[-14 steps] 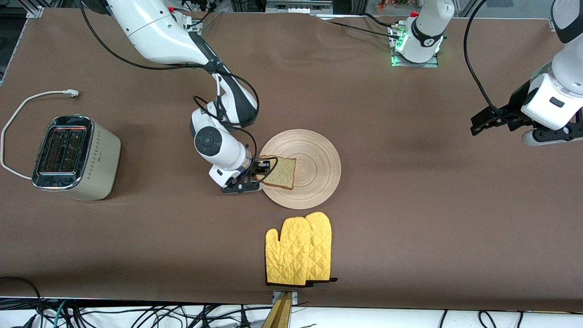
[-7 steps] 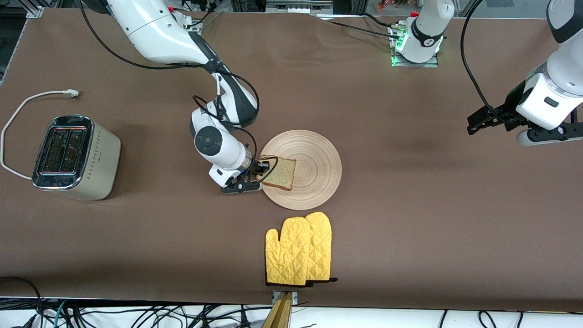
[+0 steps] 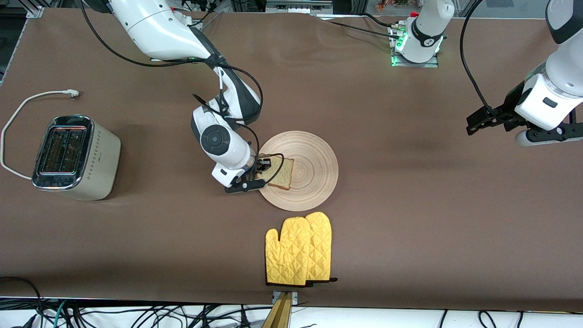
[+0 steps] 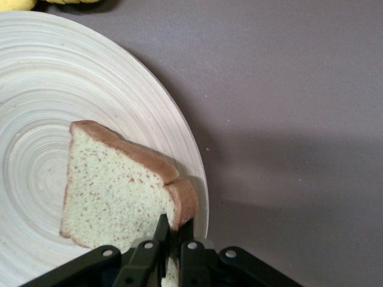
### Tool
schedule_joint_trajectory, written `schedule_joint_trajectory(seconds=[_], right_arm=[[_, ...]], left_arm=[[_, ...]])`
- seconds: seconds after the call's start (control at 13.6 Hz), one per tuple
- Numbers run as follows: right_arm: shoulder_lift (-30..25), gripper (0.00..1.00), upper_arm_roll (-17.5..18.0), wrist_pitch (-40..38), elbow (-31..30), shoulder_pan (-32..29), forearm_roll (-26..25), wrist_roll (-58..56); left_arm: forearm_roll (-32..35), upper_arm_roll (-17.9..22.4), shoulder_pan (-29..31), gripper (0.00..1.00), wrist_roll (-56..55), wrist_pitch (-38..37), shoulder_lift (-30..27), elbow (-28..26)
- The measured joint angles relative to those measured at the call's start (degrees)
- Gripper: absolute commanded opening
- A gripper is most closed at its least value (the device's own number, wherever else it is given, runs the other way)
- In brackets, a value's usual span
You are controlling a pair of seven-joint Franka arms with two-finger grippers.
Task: Move plate and put bread in toaster
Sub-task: 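Lift the bread with the right gripper and carry it over the toaster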
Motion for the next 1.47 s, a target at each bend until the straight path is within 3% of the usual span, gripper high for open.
schedule_joint_trajectory(seconds=[0.22, 0.51, 0.96, 1.25, 1.47], right_arm=[[-0.7, 0.0, -1.3, -6.6, 4.4, -0.1, -1.4, 0.0], [-7.7, 0.0, -7.9, -19.1, 7.5, -0.4, -5.8, -0.4], [-16.9, 0.0, -23.0, -37.8, 7.5, -0.7, -11.0, -9.7], [-17.1, 0.0, -36.9, -40.4, 6.4, -1.1, -12.2, -21.9], [-16.8, 0.0, -43.3, -40.2, 5.9, -1.5, -14.8, -28.2]], left_arm=[[0.0, -0.3, -0.4, 1.0, 0.0, 0.0, 0.1, 0.0], [0.0, -0.7, -0.6, 1.0, 0.0, 0.0, 0.2, 0.0], [0.0, -0.7, -0.6, 1.0, 0.0, 0.0, 0.3, 0.0], [0.0, -0.6, -0.6, 1.0, -0.1, 0.0, 0.3, 0.0], [0.0, -0.6, -0.6, 1.0, -0.1, 0.0, 0.3, 0.1]])
